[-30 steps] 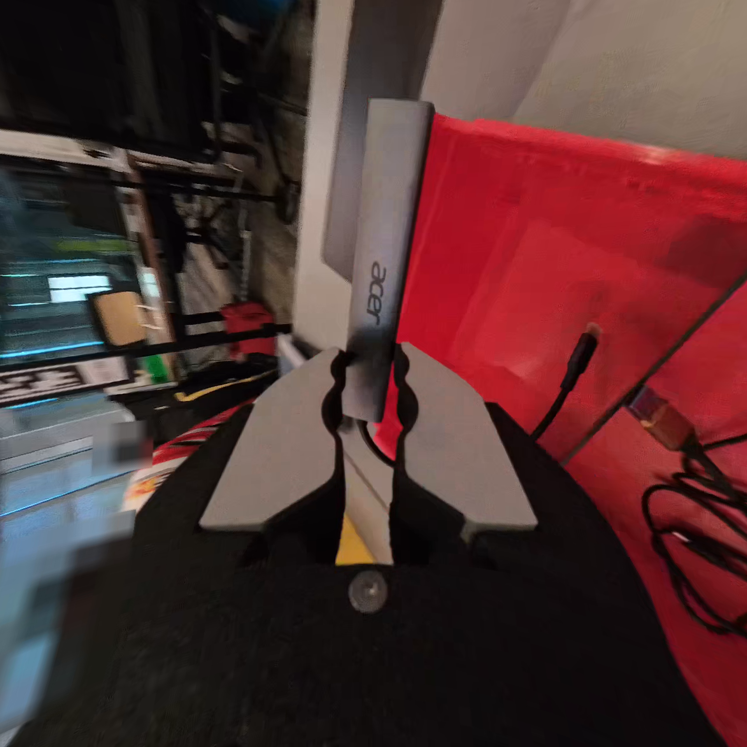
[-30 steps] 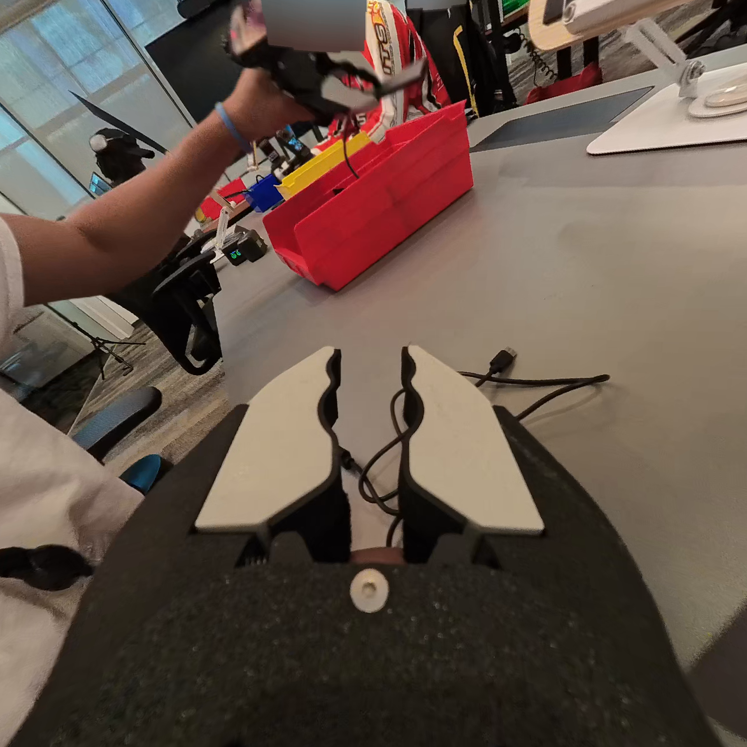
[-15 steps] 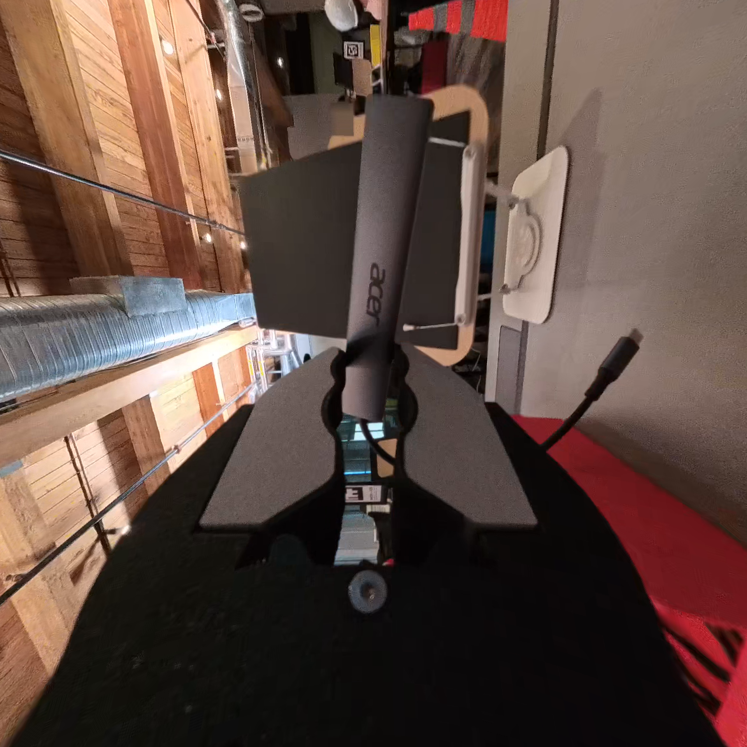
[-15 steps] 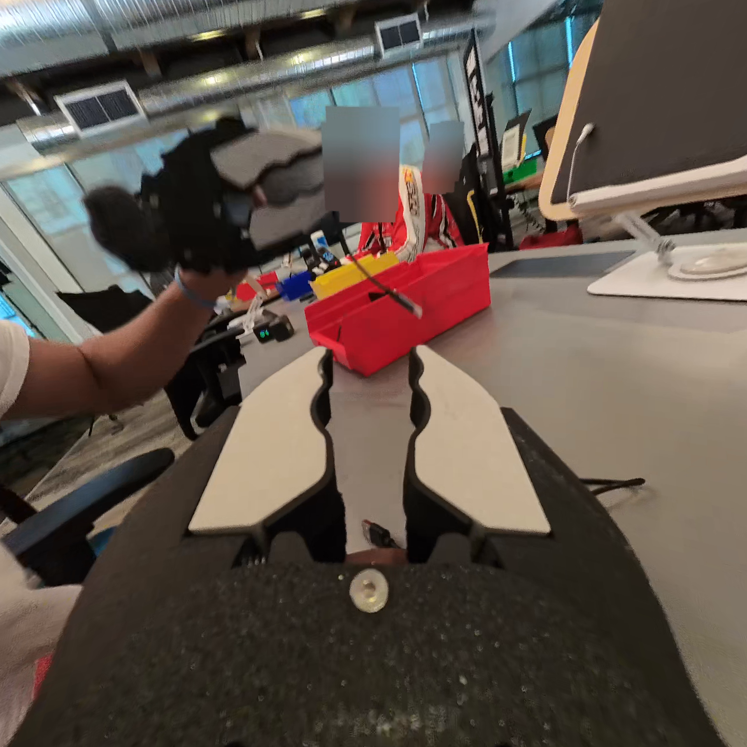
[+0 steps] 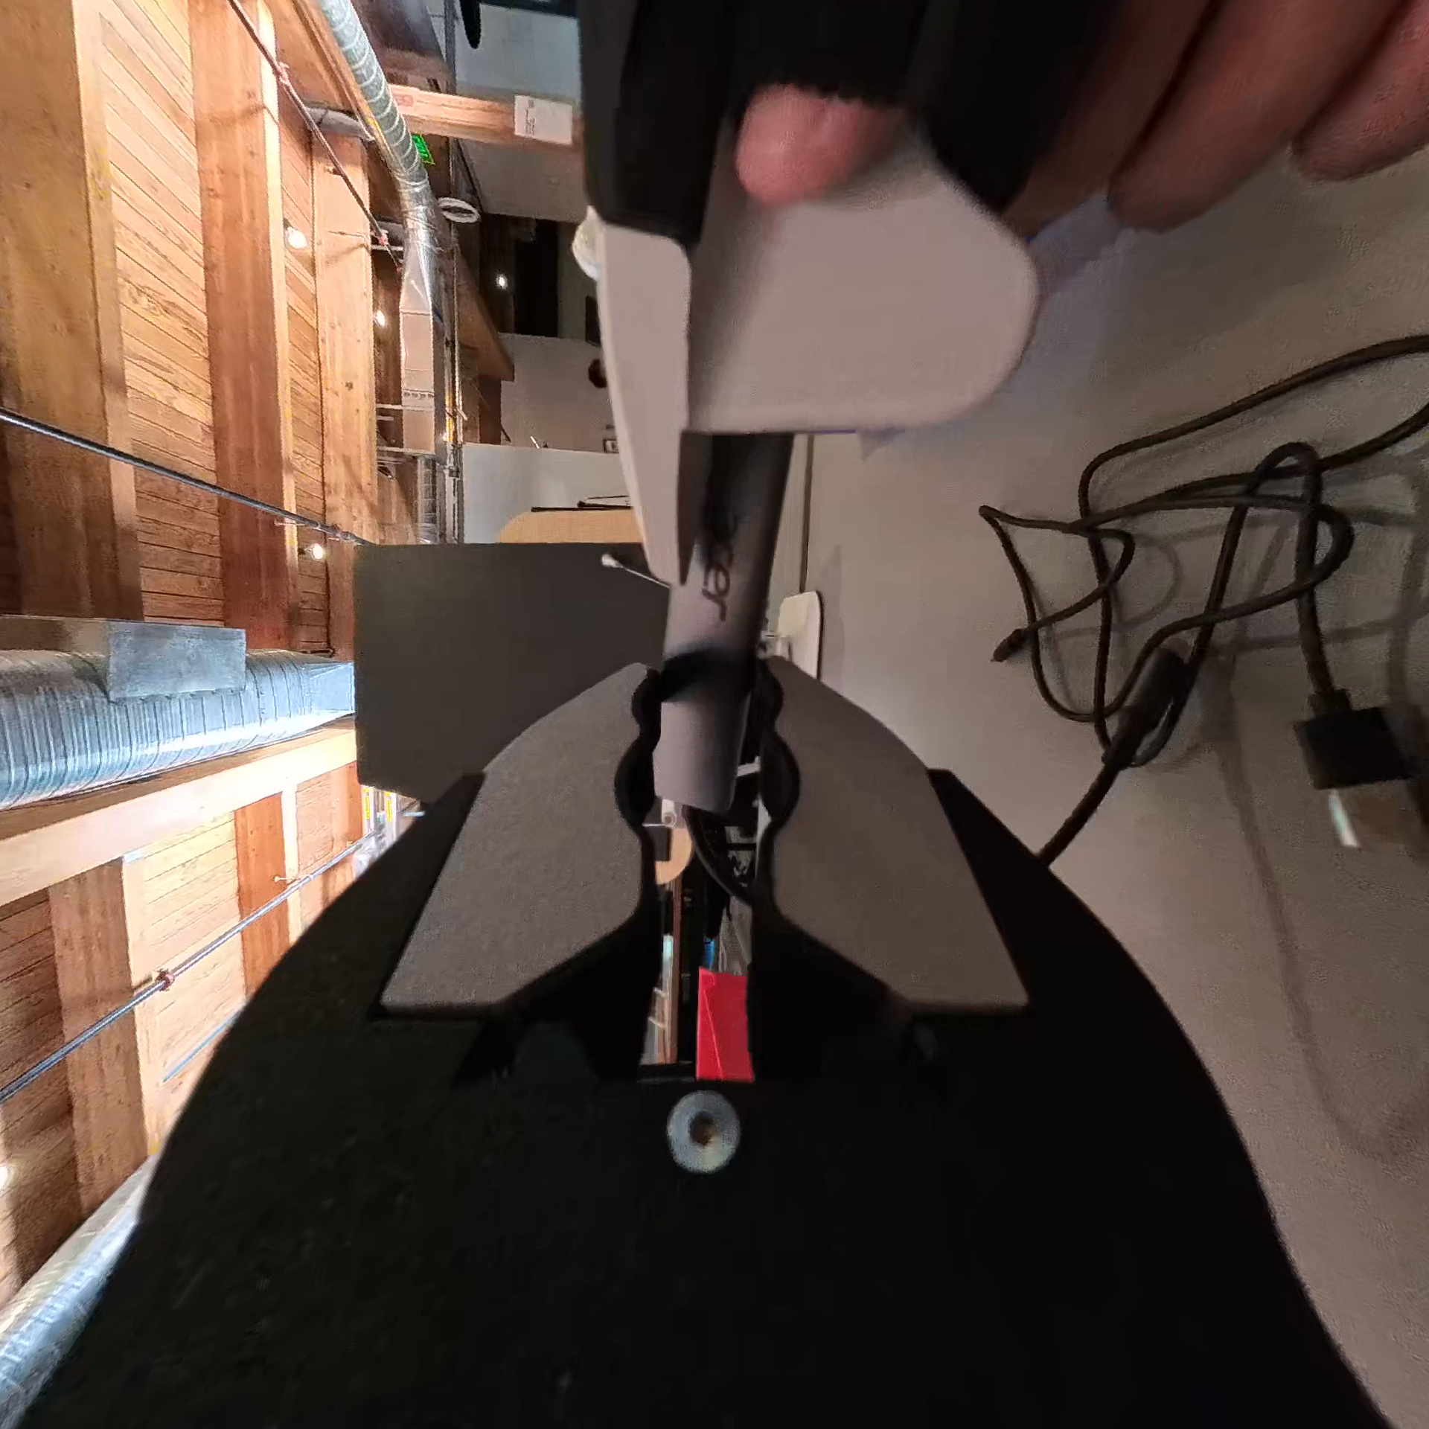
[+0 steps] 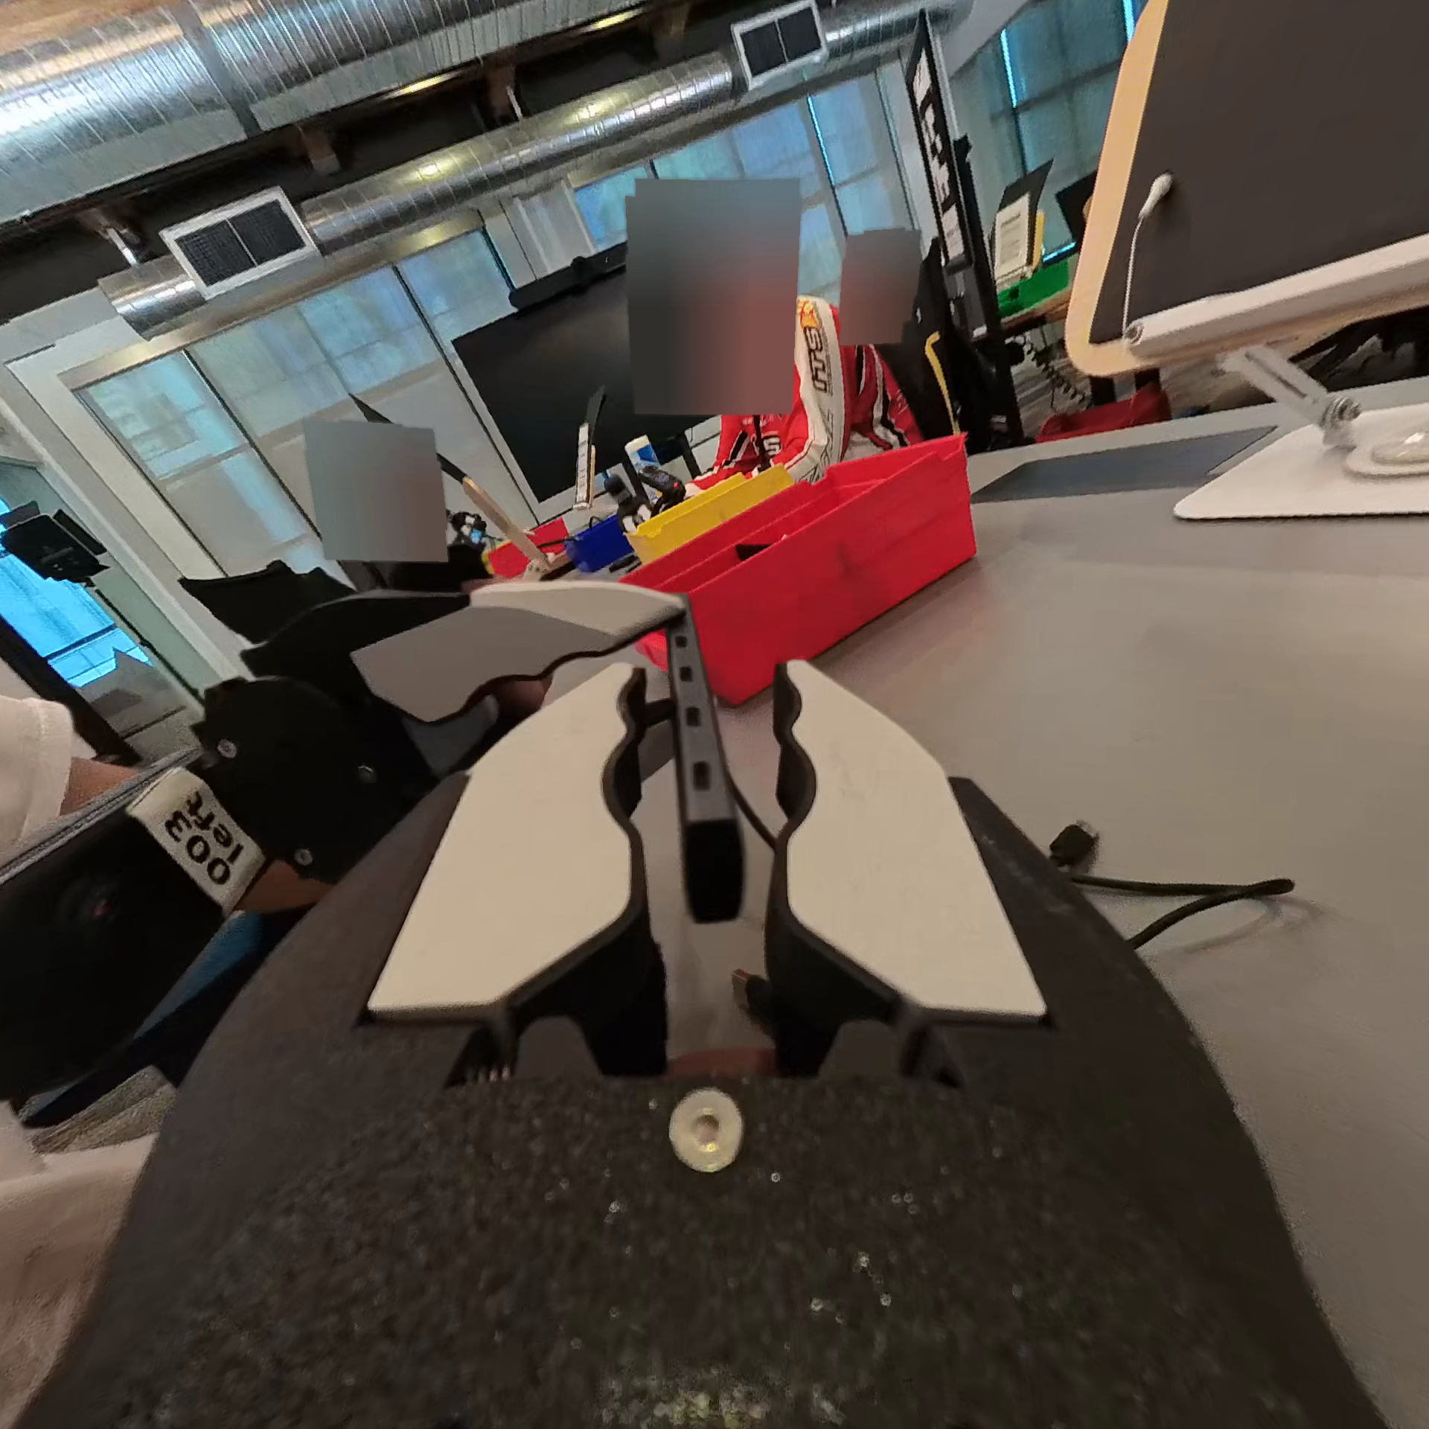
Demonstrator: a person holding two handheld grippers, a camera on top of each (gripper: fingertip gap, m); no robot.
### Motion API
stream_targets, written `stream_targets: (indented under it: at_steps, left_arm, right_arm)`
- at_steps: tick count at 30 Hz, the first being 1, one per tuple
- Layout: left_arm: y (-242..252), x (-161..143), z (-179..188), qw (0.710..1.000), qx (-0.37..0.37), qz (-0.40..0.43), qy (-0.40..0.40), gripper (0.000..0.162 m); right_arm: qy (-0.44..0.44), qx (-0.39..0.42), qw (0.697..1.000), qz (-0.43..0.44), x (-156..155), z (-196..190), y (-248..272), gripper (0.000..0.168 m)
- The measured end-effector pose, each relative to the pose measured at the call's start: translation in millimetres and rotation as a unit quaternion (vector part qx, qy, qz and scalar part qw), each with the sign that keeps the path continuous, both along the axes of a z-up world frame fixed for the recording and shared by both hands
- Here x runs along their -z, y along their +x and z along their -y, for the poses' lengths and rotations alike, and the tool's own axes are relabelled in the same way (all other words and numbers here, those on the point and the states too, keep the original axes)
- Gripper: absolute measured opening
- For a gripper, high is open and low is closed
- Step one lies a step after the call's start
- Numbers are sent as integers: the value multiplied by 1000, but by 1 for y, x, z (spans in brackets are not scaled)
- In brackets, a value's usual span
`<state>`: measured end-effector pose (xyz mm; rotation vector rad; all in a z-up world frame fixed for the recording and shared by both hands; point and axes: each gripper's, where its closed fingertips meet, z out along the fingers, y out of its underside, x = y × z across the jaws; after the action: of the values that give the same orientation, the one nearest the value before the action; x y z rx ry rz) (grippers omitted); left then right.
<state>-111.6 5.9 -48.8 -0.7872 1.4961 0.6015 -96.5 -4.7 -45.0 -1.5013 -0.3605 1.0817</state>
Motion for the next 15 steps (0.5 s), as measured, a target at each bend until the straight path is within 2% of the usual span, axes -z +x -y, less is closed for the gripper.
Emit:
stream_targets:
  at_steps: [3,7,9,11,13,15]
  left_arm:
    - [-2,2,1,1000,-4,10,-16,22]
    - [-3,2,2,1000,0,13,-15,22]
    - [-4,2,2,999,5,22,-26,22]
    - [-6,8,2,996,14,40,-74,23]
    - [-10,10,7,984,28,78,-157,24]
    - [-14,10,15,952,50,117,-278,24]
  right_arm:
    - [1,-6,1000,6,2,1,-4,29]
    - [7,-23,999,22,4,5,-11,12]
    - [18,-23,999,40,4,6,-13,10]
    - [14,-27,997,75,13,6,-15,10]
    - [31,-35,994,98,14,8,-17,10]
    - [54,-39,990,128,16,12,-18,10]
